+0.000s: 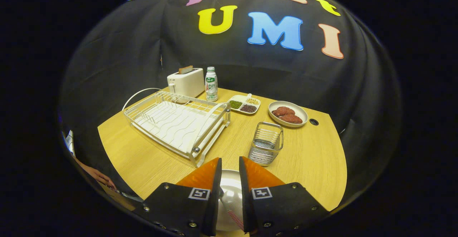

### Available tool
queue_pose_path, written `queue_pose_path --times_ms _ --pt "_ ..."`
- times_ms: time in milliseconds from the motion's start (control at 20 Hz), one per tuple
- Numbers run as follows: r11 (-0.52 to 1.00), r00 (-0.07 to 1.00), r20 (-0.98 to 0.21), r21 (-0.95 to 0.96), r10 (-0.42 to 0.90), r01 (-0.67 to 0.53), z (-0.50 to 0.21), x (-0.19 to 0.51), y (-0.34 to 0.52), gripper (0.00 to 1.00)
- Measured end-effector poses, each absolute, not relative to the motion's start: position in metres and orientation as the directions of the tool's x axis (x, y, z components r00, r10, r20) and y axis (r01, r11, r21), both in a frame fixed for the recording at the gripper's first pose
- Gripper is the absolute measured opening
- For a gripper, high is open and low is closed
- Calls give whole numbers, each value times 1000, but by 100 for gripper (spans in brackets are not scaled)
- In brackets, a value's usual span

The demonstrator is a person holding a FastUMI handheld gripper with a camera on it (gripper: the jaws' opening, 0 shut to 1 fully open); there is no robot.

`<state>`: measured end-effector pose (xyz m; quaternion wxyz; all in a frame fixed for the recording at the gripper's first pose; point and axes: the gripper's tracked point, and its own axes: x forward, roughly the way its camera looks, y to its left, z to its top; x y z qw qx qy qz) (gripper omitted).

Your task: Take the plate from the dish rack, then take the spoon from the basket and place it into the plate.

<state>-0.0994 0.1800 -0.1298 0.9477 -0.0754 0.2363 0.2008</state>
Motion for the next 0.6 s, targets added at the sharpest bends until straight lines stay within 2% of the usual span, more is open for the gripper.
queue_pose_path --times_ms 200,400,550,600 --pt "951 899 -336 -29 280 -307 -68 -90 148 28" --pt "980 972 -127 5 200 -201 14 -79 120 28" --pt "990 989 49 5 137 -137 67 -79 103 95" --pt "991 989 72 4 130 -130 73 -80 102 96"
